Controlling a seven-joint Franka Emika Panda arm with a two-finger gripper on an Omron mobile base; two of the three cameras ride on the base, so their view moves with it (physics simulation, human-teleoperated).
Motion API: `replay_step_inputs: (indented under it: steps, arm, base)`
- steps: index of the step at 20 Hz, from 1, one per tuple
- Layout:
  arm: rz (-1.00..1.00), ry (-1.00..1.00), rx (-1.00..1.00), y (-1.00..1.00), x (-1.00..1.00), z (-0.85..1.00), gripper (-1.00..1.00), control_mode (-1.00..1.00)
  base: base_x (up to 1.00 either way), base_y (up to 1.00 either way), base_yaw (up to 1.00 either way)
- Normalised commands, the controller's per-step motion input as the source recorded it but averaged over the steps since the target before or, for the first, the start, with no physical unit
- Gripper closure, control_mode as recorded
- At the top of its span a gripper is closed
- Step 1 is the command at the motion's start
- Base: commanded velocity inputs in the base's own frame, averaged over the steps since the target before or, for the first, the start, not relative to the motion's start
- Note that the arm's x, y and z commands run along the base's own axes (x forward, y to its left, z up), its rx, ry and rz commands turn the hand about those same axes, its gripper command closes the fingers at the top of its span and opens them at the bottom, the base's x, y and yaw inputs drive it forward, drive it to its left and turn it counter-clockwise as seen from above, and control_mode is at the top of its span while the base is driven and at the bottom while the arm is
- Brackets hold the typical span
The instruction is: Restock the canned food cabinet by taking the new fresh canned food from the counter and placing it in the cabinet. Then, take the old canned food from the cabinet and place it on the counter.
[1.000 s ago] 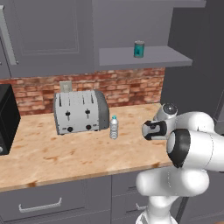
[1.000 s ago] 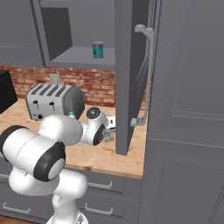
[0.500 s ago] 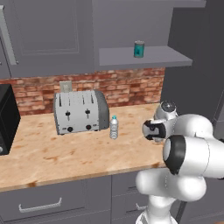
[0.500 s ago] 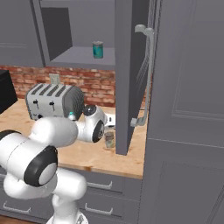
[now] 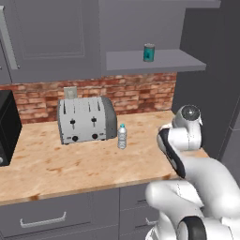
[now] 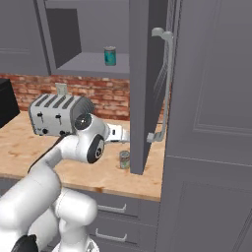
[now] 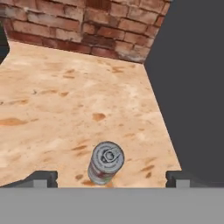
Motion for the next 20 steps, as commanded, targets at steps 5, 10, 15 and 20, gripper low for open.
replay_step_inputs:
  steps: [5,10,15,20]
  arm:
    - [0.0,-0.24,0.0,0.45,-1.0,0.67,-1.0,-1.0]
    - [0.08,-0.27,-0.04,0.87,-1.0,0.97,-1.0,-1.0]
    - [0.14,-0.51,-0.1,0.78,-0.73,0.87,-1.0,-1.0]
    - [0.0,0.0,-0.02,0.0,0.02,-0.05,-1.0,-1.0]
  base:
    - [0.0,0.0,0.0]
    - [0.0,0.0,0.0]
    - [0.0,0.0,0.0]
    - [0.0,0.0,0.0]
